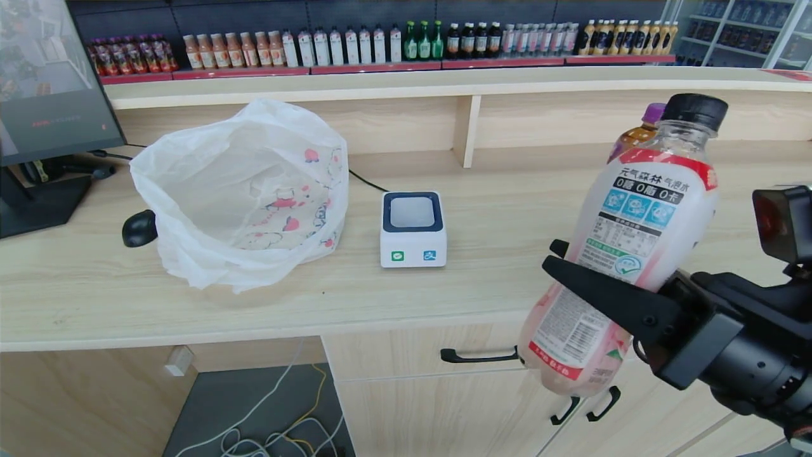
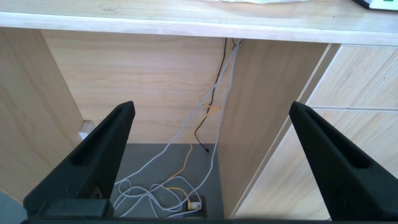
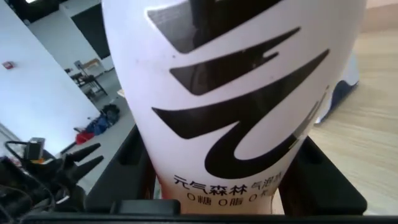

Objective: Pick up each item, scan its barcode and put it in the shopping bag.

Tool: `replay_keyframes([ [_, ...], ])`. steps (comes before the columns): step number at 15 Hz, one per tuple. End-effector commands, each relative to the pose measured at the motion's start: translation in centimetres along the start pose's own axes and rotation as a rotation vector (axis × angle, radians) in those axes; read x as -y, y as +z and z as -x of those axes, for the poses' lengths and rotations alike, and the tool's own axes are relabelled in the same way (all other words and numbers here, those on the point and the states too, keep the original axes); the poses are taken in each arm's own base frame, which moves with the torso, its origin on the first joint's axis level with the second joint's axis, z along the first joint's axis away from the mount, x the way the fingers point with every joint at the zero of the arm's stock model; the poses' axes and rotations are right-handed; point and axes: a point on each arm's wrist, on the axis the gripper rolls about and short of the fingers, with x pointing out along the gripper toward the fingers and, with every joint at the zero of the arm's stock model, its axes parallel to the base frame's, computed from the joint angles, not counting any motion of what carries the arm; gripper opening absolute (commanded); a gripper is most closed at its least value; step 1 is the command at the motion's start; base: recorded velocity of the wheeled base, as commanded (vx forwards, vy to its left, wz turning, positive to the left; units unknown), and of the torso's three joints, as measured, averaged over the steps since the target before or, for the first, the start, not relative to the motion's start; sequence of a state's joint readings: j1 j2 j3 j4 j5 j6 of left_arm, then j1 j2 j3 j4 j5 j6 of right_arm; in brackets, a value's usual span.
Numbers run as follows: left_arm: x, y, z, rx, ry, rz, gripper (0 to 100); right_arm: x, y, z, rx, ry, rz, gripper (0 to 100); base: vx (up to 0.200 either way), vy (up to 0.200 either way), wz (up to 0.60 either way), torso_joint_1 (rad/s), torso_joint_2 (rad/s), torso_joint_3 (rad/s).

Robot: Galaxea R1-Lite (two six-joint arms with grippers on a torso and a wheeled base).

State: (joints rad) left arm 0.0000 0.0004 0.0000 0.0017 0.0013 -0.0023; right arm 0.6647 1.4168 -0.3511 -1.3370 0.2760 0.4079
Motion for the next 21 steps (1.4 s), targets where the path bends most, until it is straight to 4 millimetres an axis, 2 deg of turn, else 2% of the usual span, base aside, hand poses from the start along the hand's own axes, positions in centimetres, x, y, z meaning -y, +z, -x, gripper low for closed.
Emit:
replay_keyframes([
  [1, 0.0, 0.0, 0.0, 0.001, 0.0, 0.001, 100, -0.2, 0.4, -0.6, 0.01, 0.029, -0.077, 0, 0.0, 0.0, 0.0, 0.0, 0.0, 0.0],
  [3, 0.0, 0.0, 0.0, 0.001, 0.0, 0.001, 100, -0.9, 0.7, -1.1, 0.012, 0.078, -0.194, 0, 0.0, 0.0, 0.0, 0.0, 0.0, 0.0],
  [6, 0.0, 0.0, 0.0, 0.001, 0.0, 0.001, 100, -1.6, 0.5, -1.5, -0.032, 0.16, -0.275, 0, 0.0, 0.0, 0.0, 0.0, 0.0, 0.0],
  [13, 0.0, 0.0, 0.0, 0.001, 0.0, 0.001, 100, -2.9, -0.6, -4.5, -0.07, 0.241, -0.31, 0, 0.0, 0.0, 0.0, 0.0, 0.0, 0.0],
  [21, 0.0, 0.0, 0.0, 0.001, 0.0, 0.001, 100, -3.0, -0.5, -4.6, -0.054, 0.257, -0.327, 0, 0.0, 0.0, 0.0, 0.0, 0.0, 0.0],
])
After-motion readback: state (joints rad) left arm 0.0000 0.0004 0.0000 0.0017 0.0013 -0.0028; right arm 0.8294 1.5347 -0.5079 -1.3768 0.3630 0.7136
